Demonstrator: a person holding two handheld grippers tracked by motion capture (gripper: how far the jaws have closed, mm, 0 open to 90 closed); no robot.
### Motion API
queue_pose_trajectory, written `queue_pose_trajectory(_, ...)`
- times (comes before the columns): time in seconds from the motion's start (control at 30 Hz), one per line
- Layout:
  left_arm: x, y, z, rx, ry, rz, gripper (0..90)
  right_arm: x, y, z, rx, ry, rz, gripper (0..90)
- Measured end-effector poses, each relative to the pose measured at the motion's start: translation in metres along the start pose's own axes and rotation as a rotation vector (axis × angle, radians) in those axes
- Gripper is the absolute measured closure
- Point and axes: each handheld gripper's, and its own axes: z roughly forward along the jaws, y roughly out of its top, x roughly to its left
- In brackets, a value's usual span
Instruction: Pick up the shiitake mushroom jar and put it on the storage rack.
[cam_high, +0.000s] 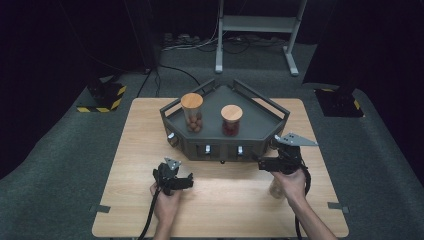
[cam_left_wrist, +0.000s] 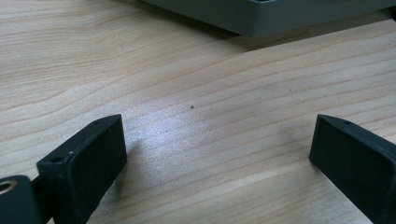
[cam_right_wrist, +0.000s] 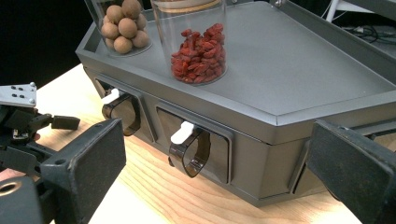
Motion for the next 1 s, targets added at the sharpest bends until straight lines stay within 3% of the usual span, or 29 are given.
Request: queue_pose_trajectory(1.0,0.0,0.0,0.0,0.0,0.0,-0.002,3.8,-0.018,-0.01,-0.011,-0.005,-0.052,-0.008,5.6)
